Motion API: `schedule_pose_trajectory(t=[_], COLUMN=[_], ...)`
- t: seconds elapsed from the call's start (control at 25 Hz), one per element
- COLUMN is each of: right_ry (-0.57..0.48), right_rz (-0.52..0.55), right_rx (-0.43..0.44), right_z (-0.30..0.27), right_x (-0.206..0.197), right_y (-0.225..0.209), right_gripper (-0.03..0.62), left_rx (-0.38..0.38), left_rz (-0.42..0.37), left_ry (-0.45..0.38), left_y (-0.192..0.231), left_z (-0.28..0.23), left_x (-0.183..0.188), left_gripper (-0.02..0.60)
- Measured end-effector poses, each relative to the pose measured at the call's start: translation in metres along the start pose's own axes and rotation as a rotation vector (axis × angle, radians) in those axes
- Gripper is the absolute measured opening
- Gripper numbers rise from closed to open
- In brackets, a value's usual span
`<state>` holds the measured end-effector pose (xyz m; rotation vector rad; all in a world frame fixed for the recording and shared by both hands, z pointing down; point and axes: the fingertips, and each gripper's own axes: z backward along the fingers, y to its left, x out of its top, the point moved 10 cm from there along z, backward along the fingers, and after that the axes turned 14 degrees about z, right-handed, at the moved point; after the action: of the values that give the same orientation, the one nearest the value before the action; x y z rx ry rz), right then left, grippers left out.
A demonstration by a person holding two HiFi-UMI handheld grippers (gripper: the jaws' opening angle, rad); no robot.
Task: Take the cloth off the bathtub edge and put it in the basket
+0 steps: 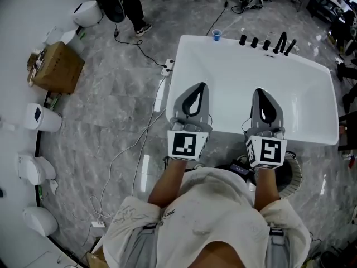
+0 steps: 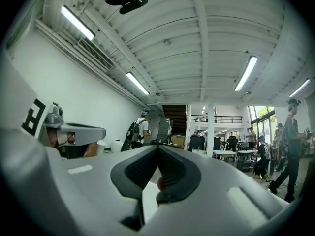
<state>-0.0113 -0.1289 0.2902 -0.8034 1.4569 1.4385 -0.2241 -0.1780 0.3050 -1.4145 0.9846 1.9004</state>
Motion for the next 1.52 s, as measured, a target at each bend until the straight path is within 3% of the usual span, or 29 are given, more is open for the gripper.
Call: schedule_pose_trajectory(t=[1.28,1.52], right_ry=[0.003,-0.021], right_rz=[0.002,0.022], right_rx=[-0.005,-0.007], right_z=[-0.009,-0.015], right_x=[-0.004,0.015], right_y=[0.000,-0.008], right_gripper=[0.002,0.002], left_rx=[-0.002,-0.016], left_rz=[-0.004,-0.027], left_ry=[0.010,0.008], left_y=[0.006,0.005], left_z=[-0.006,-0.014], left_x=[0.001,0.018], left_gripper=[-0.003,-0.003])
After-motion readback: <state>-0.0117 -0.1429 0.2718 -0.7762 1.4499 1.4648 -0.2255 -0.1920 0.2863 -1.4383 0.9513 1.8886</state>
